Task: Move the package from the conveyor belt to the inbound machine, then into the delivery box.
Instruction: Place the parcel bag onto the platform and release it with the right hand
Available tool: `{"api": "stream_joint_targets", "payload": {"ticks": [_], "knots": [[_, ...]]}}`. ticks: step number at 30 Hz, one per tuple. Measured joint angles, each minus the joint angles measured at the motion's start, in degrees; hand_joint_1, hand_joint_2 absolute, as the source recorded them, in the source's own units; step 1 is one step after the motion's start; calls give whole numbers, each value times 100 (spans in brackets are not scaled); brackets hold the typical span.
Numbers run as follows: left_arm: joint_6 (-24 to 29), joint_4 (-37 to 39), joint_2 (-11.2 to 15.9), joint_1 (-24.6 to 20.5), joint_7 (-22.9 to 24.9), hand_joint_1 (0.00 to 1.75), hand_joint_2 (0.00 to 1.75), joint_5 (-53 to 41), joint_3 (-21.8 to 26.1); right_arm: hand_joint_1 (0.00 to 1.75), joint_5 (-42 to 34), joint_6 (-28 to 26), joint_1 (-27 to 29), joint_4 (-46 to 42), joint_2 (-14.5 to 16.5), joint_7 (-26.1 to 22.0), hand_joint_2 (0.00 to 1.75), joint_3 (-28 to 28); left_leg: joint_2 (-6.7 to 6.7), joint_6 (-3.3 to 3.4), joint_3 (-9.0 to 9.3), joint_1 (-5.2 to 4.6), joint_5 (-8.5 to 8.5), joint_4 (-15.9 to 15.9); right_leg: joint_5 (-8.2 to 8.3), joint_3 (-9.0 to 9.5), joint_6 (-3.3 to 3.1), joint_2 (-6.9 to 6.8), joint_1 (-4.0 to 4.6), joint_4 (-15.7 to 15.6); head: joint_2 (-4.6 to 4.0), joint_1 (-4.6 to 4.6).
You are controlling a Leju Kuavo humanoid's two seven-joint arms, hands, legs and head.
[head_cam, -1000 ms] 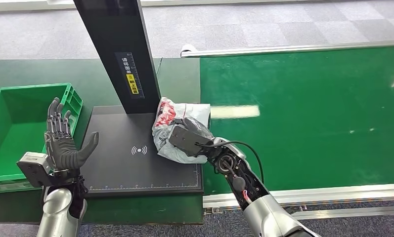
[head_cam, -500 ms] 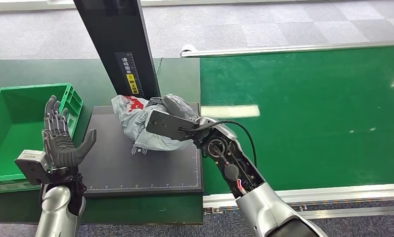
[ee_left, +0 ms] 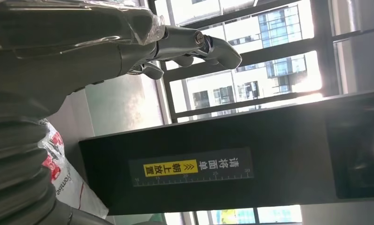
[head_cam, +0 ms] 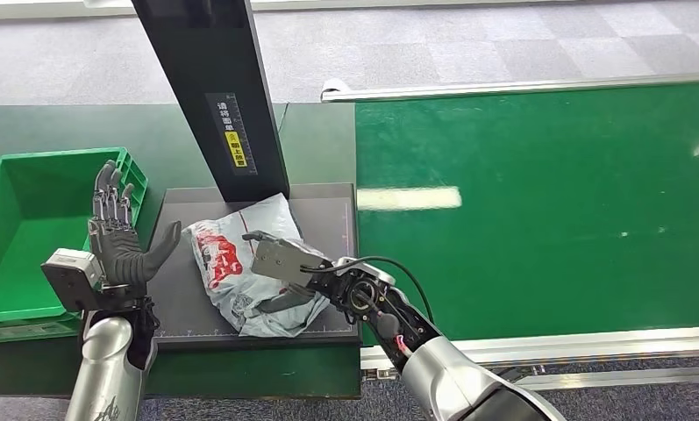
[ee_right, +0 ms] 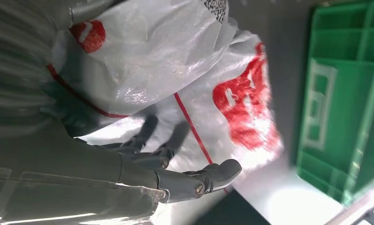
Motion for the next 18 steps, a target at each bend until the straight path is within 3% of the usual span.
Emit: {"api": "stream_joint_targets", "payload": {"ticks": [9,18], "knots": [[-50,216,-11,41,14,0,175,-16,-121,0,-453,31,255,96,-159,-485,175,-135,1,0,3,0,0,0,0,0,0,1,0,0,0,-1],[-279,263,15,182,-8,0,175,-110,-308,0,-1546,311,1142,-2268,-877,-584,175,-788,-3,1,0,-2,-1,2,0,-1,0,-2,-2,-4,0,-2]]}}
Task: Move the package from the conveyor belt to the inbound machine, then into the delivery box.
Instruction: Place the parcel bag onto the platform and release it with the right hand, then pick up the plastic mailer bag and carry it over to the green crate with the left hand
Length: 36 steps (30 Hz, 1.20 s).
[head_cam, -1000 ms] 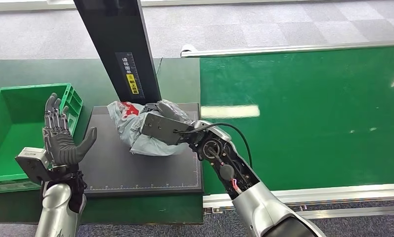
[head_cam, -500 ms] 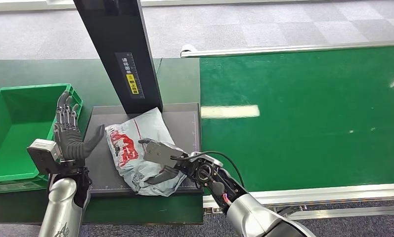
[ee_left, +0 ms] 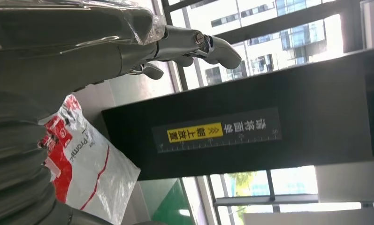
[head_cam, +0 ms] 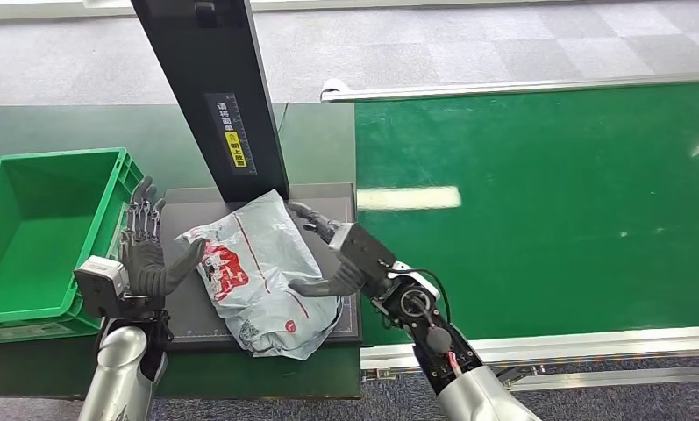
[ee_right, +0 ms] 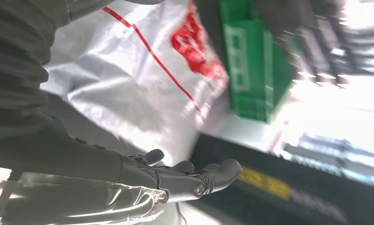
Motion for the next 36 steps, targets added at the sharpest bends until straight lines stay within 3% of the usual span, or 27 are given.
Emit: {"api": "stream_joint_targets", "payload": {"ticks": [5,9,18,26,36], "knots": [[-277,25,59,27,-12,0,175,-259,-258,0,-469,-194,640,-1517,-537,-254,175,-701,-6,1,-1,-2,-2,1,0,2,0,-4,-2,-1,0,1],[-415,37,139,9,23,0,175,-605,-554,0,-456,-274,1092,-2366,-783,-258,175,-1325,-3,2,1,-2,-3,1,0,1,0,-3,-2,-2,0,0],[-310,349,442,-187,289,0,175,-1957,-1443,0,-484,-286,1885,-2663,-963,-399,175,-2152,0,2,2,0,-3,0,0,2,0,-1,-1,-2,0,1],[733,1929,815,-1072,1041,0,175,-3958,-2572,0,-562,-297,2362,-2795,-937,-543,175,-2240,-1,1,6,0,-2,-1,0,11,0,-1,-1,-1,0,-1],[396,3263,1071,-2239,1484,0,175,-4749,-3220,0,-533,-447,2370,-3026,-823,-429,175,-2240,0,-2,77,0,-7,-8,-1,90,-1,-1,0,-1,0,-1]]}}
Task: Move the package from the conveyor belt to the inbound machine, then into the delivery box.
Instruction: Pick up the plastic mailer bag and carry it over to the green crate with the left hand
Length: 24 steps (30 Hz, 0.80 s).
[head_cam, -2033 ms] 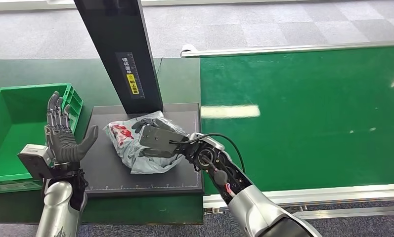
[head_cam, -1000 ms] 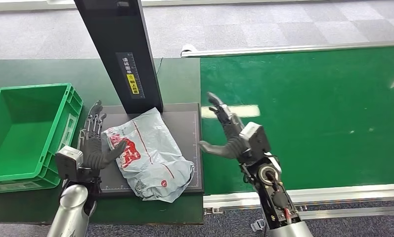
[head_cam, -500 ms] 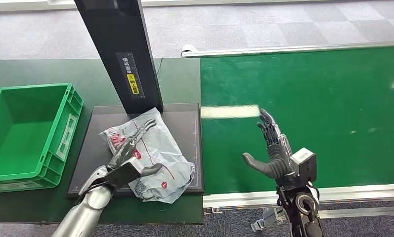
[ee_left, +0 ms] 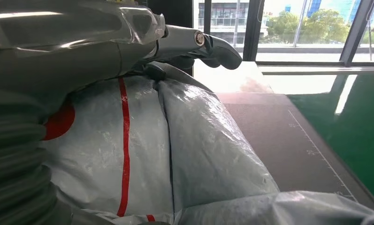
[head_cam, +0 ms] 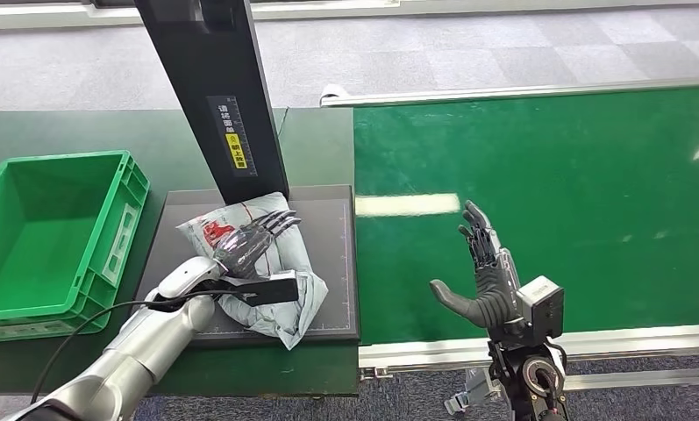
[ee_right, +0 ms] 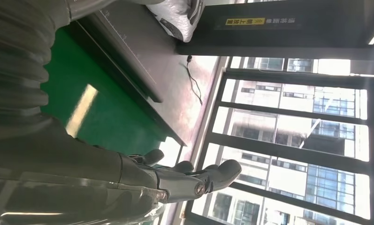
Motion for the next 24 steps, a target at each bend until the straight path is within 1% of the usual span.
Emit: {"api": "stream_joint_targets", "payload": {"ticks": [8,12,14,16,19,21,24], "knots": [[-13,303,14,-218,26,2,175,-9,-112,0,0,-5,0,-66,23,7,175,0,0,-1,35,1,7,0,4,34,-3,0,1,0,0,1],[-55,372,32,-274,60,175,175,-60,-156,0,0,-16,2,-80,32,7,175,-2,-1,-1,38,1,8,0,4,36,-3,0,1,0,0,1],[-115,428,50,-307,56,175,175,-92,-179,0,3,-45,16,-104,39,11,175,-10,-1,-1,41,0,8,0,4,38,-3,0,1,0,0,1],[-154,476,79,-315,-52,175,175,-4,-184,0,14,-80,72,-150,48,16,175,-35,-1,-1,43,0,8,0,4,40,-3,0,1,0,0,1],[-280,336,165,-191,-423,175,175,532,-115,0,26,-119,232,-253,54,11,175,-99,0,-1,44,1,8,0,4,38,-3,0,1,1,0,0],[-579,-97,275,57,-723,175,175,1275,19,0,26,-151,366,-347,54,-11,175,-137,3,-2,40,1,8,0,4,28,-3,3,1,1,0,-1],[-1282,-1128,483,571,-1046,175,175,2653,300,0,21,-197,557,-478,54,-50,175,-213,3,-3,14,1,11,1,3,-1,-2,3,1,3,0,0]]}}
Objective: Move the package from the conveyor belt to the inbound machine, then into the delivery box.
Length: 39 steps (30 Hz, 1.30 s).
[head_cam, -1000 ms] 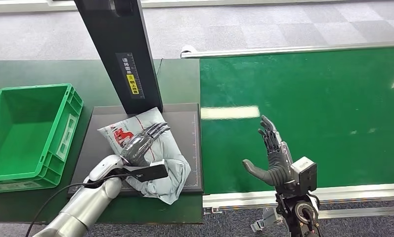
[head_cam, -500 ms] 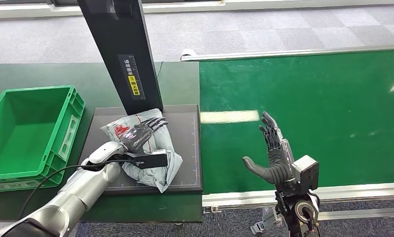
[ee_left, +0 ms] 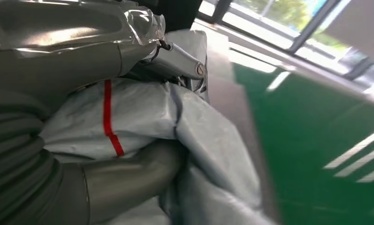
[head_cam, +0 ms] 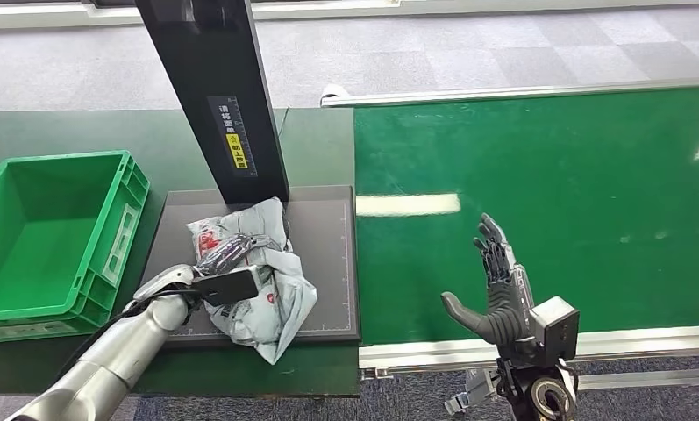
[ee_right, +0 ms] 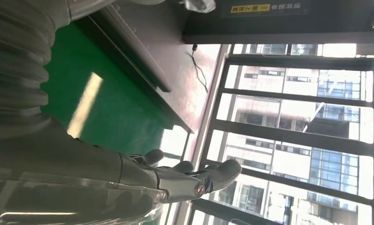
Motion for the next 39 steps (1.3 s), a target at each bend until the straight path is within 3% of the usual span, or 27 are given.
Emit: {"api": "stream_joint_targets", "payload": {"ticks": [5,10,14,20,22,27,31,35,39], "knots": [[-789,-1950,183,664,-316,175,175,1963,700,0,-17,-91,227,-215,16,-30,175,-138,0,2,-59,-1,0,2,0,-54,1,0,-1,0,0,2],[-1056,-3149,64,775,-443,175,175,3697,1613,0,-27,-191,432,-452,95,-71,175,-294,0,3,-81,-1,-3,4,0,-81,1,0,-1,-2,0,1],[-606,-3583,-229,542,-288,175,175,4498,2540,0,-28,-203,547,-585,155,-90,175,-408,2,2,-82,2,-3,3,0,-82,0,1,2,-2,0,0],[116,-3749,-452,286,-269,175,175,4499,3509,0,-29,-203,579,-593,193,-96,175,-484,4,1,-80,2,-1,3,0,-80,0,4,2,-1,0,1],[684,-3769,-482,279,-414,175,175,4144,3663,0,-34,-203,571,-593,199,-96,175,-487,4,1,-84,2,-1,3,0,-79,1,5,2,-1,0,2],[2987,-3559,-280,190,-647,175,175,2182,3910,0,-91,-204,473,-593,220,-33,175,-484,6,2,-87,1,-3,3,0,-87,1,7,1,-2,0,2],[4393,-2438,118,-261,-373,175,175,336,3965,0,-87,-205,381,-591,236,2,175,-446,-2,-1,-86,3,1,2,1,-84,-1,-1,2,-1,0,0],[5052,-1181,499,-747,163,175,175,-933,3966,0,-82,-203,366,-591,243,15,175,-432,6,-3,-85,4,7,2,4,-84,-4,6,4,3,0,3],[5207,48,933,-1187,988,175,175,-2839,4122,0,-82,-190,362,-589,248,15,175,-419,18,-4,-88,4,8,2,4,-90,-5,14,4,4,0,1]]}}
